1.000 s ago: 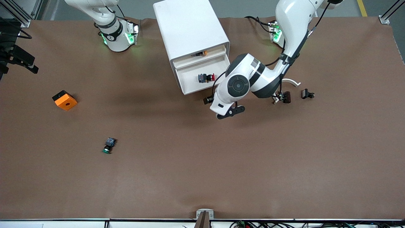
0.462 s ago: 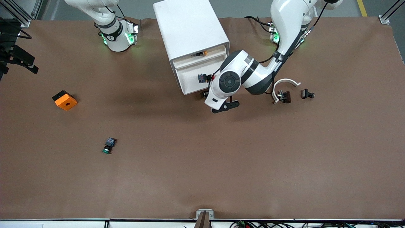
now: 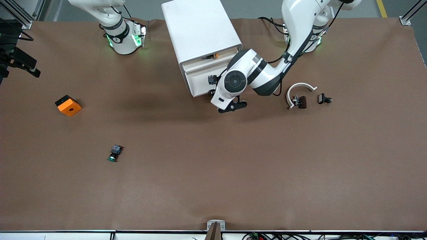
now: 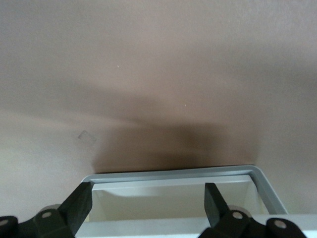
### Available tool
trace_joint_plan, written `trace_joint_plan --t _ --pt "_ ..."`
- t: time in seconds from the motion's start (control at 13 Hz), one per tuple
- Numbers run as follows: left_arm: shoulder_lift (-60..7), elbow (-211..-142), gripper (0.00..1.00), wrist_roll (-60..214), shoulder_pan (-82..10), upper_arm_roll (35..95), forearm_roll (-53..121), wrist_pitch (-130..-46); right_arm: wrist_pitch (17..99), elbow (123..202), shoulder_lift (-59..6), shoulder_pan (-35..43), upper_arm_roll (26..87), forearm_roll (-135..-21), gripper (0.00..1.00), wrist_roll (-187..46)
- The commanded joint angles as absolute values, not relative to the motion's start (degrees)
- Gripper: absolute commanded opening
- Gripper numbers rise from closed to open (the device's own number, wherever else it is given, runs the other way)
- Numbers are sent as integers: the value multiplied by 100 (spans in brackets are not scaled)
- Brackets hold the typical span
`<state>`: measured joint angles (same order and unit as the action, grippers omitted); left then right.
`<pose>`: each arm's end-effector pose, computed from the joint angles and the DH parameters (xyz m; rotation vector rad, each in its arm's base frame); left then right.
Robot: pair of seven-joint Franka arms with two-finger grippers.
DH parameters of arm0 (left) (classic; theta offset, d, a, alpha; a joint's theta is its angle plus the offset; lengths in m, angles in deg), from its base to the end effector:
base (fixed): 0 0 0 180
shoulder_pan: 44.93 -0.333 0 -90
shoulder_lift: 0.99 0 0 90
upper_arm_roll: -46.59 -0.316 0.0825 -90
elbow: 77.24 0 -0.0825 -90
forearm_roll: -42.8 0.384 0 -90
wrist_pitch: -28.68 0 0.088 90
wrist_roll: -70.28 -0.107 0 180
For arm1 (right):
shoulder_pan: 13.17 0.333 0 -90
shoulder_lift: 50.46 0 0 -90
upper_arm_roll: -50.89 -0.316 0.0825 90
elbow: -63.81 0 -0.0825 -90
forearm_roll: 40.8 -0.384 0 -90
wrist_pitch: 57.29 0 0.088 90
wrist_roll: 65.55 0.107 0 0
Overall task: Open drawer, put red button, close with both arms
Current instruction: 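Push the drawer shut into the cabinet with the left gripper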
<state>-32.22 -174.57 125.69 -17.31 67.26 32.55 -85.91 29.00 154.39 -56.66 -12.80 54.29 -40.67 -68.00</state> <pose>0.4398 -0.4765 0.2829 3.0136 0.3722 -0.6183 0.5127 -0.0294 0.6717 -3.1386 0.0158 -0.0523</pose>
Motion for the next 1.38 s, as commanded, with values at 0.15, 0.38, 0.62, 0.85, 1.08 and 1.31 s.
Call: trace_joint_plan --t 0.15,0.38,0.62,0.85,1.08,1.31 --pt "-3087 -17594 100 12635 -1733 7005 3217 -8558 2805 15285 -5600 -1379 5362 -4142 100 -6722" --pt "-3104 -17656 100 12644 -1646 7023 3208 -8567 2805 15285 -5600 -1379 5362 -4151 100 -6722" --pt "-3139 -17656 100 12653 -1532 7023 3208 -8593 2805 15285 -5600 -1379 5362 -4142 100 -6722" --pt "-3148 -17708 100 12653 -1382 7023 3190 -8619 2805 15285 -5591 -1379 5362 -4142 100 -6722" --pt "-3148 -17753 100 12653 -1312 7058 3059 -8637 2814 15285 -5600 -1379 5362 -4142 100 -6722" --pt "-3157 -17753 100 12574 -1224 7093 3050 -8664 2814 15285 -5600 -1379 5362 -4142 100 -6722"
